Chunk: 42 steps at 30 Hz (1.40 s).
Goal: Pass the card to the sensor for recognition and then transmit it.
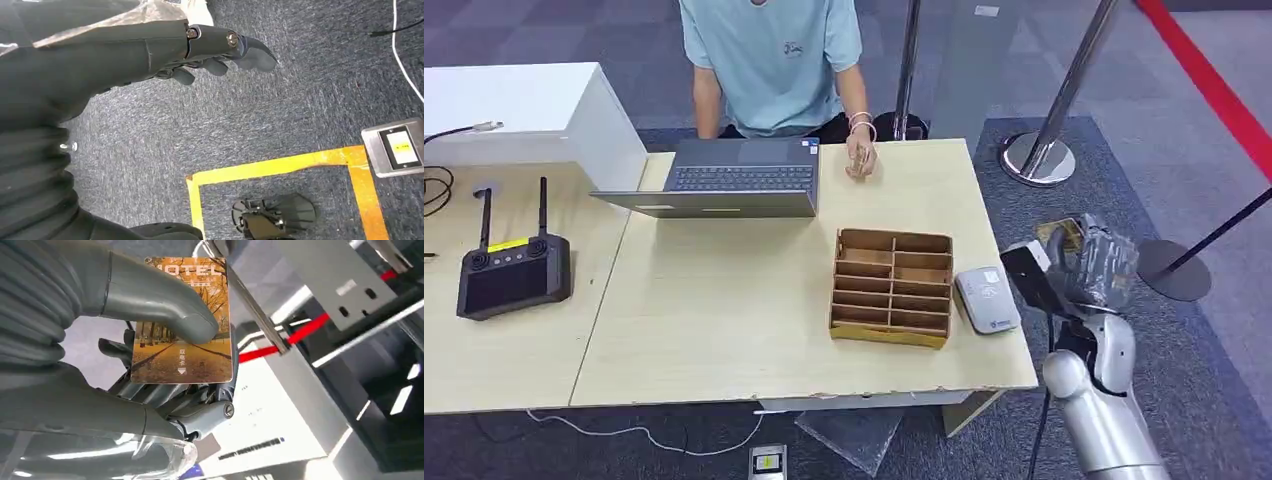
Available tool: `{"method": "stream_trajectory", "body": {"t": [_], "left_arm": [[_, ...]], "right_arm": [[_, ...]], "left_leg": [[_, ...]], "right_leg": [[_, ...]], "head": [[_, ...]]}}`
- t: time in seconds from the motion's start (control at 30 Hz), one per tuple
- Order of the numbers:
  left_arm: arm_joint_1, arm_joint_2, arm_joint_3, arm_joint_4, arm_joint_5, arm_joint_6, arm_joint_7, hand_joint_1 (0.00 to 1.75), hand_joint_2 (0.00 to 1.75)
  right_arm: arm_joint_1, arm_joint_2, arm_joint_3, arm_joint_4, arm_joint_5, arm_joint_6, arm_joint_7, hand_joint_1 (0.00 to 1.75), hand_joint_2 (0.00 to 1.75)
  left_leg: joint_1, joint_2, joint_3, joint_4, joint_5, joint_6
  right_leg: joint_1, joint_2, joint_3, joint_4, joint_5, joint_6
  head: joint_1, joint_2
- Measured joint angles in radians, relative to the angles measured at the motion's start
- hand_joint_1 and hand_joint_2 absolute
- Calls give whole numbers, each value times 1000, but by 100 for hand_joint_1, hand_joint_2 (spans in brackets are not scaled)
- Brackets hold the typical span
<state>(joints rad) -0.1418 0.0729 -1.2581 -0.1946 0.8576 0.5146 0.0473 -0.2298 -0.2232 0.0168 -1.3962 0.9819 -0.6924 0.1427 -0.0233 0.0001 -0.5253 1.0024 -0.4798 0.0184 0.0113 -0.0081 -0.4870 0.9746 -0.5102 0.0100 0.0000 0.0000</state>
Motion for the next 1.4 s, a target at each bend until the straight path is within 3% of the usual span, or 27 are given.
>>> {"method": "stream_trajectory", "body": {"t": [0.23,0.37,0.83,1.2,1.4], "left_arm": [[0,0,0,0,0,0,0,0,175],[-2,0,0,0,1,0,1,0,175],[-2,0,0,0,13,0,0,0,175],[-2,-2,0,0,15,0,0,0,175],[-2,-3,0,0,16,0,0,0,175]], "right_arm": [[2,31,-4,99,-39,-2,-69,175,175],[-9,58,-8,175,-83,-2,-146,175,175],[-51,109,3,374,-225,-2,-192,175,175],[-81,128,26,463,-246,-4,-208,175,175],[-116,138,53,541,-433,-4,-250,175,175]], "left_leg": [[0,0,0,0,0,0],[0,0,0,0,0,0],[0,0,-1,0,0,0],[0,0,-1,0,0,0],[0,0,0,0,0,0]], "right_leg": [[0,0,0,0,0,0],[0,0,0,0,0,0],[0,0,0,0,0,0],[0,0,0,0,0,0],[0,0,0,0,0,0]], "head": [[0,0],[0,0],[0,0],[0,0],[0,0]]}}
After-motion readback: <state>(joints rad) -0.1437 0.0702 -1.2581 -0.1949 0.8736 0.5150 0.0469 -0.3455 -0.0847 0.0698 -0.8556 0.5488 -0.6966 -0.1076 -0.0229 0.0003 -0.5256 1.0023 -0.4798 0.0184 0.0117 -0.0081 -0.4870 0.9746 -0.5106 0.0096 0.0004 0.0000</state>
